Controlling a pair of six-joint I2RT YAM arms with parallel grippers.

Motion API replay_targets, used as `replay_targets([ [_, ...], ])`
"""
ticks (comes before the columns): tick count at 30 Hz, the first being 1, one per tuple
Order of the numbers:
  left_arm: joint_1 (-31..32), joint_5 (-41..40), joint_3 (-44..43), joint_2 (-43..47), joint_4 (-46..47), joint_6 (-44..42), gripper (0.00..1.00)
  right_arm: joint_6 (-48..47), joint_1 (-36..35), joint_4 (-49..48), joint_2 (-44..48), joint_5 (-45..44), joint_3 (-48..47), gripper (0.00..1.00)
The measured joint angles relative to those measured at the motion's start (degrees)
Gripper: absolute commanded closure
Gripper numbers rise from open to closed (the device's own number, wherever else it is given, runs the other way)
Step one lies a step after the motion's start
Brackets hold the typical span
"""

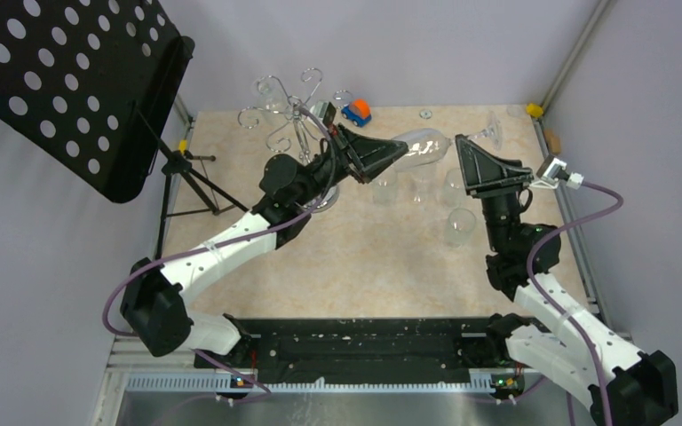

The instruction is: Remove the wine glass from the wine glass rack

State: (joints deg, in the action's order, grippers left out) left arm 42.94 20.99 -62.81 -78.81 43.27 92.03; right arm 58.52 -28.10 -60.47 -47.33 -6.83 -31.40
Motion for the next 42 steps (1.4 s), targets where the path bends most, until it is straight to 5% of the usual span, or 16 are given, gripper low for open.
replay_targets([
  [11, -0.15, -2.93, -6.80, -0.11, -9.27, -15.37, 1.00, -2.60, 0.00, 13.11, 8.59, 1.14, -0.22, 0.35],
  [19, -0.15, -2.95, -19.39, -0.09, -37.88, -38.77, 1.00, -10.43, 0.00, 46.14, 16.83, -2.14, -10.23, 0.40],
  [26, 1.81, -7.06, -29.11, -2.49, -62.82, -56.26, 1.00, -16.55, 0.00, 59.08, 23.82, -9.49, -12.57, 0.42],
  [42, 14.60, -22.51, -59.69, -38.01, -95.84, -73.55, 1.00, -23.10, -0.02, 72.28, 26.01, -20.26, -16.06, 0.44],
])
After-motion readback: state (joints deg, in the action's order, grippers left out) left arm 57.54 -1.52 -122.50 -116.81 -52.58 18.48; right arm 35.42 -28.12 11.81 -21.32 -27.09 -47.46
